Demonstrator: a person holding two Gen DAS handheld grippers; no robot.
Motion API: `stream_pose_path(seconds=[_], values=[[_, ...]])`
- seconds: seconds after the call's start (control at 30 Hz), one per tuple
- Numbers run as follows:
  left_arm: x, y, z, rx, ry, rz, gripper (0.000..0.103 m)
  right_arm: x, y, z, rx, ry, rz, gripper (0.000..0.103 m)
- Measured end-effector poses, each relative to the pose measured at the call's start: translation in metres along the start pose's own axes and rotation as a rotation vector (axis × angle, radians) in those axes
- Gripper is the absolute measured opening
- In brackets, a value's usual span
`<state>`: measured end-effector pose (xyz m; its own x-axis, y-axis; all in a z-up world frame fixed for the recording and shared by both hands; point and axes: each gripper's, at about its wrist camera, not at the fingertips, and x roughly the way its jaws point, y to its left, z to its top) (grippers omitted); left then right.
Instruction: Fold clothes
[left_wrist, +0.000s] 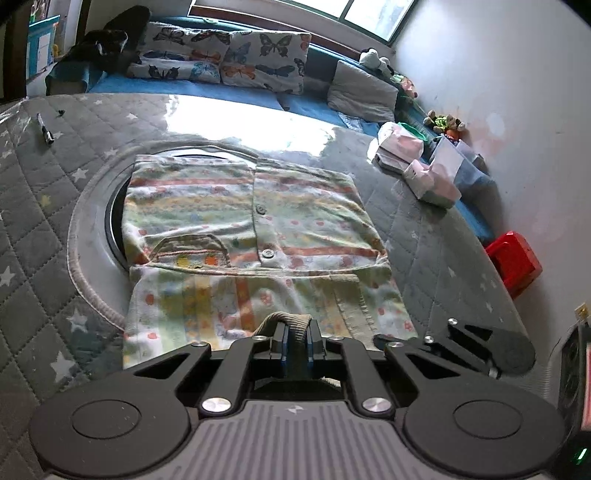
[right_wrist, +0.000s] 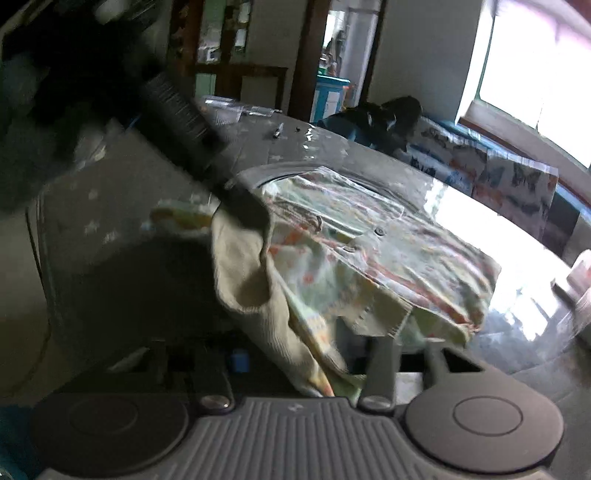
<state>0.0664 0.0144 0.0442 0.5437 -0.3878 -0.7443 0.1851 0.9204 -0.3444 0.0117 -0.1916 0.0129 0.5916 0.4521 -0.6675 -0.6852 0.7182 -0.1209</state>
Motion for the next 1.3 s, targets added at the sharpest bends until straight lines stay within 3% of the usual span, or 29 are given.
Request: stream_pose_path(seconds=[0.03,0.1,0.23,0.43,0.7,0.77,0.83,0.93,1.13,1.3], values=[[-0.004,0.001,-0.004,0.016,-0.012,0.011,0.012,0.001,-0.004,0.003,0.021,-0.002,0.005,0.018],[-0.012,0.002,-0.012,0.049,-0.035,0.033,0.016,0.002,-0.012,0.008,0.063,-0.007,0.015,0.015],[-0.029,0.005,-0.028,0.114,-0.083,0.078,0.049,0.005,-0.027,0.018,0.146,-0.017,0.035,0.012],[-0.027,0.001,-0.052,0.275,-0.136,0.224,0.054,0.008,-0.051,0.033,0.271,-0.032,0.064,0.012],[0.005,-0.010,-0.068,0.510,-0.169,0.362,0.057,0.008,-0.051,0.035,0.278,-0.039,0.047,0.011],[0.006,-0.010,-0.070,0.554,-0.184,0.375,0.055,0.007,-0.051,0.034,0.280,-0.040,0.044,0.011],[0.005,-0.010,-0.072,0.577,-0.194,0.364,0.029,0.001,-0.049,0.033,0.278,-0.056,0.047,0.010],[0.002,-0.011,-0.075,0.611,-0.209,0.348,0.008,-0.008,-0.046,0.030,0.275,-0.080,0.050,0.006],[-0.017,-0.016,-0.086,0.641,-0.226,0.300,0.005,-0.025,-0.041,0.025,0.269,-0.128,0.058,0.004],[-0.053,-0.029,-0.104,0.630,-0.218,0.232,0.005,-0.069,-0.029,0.016,0.238,-0.156,0.105,0.004]])
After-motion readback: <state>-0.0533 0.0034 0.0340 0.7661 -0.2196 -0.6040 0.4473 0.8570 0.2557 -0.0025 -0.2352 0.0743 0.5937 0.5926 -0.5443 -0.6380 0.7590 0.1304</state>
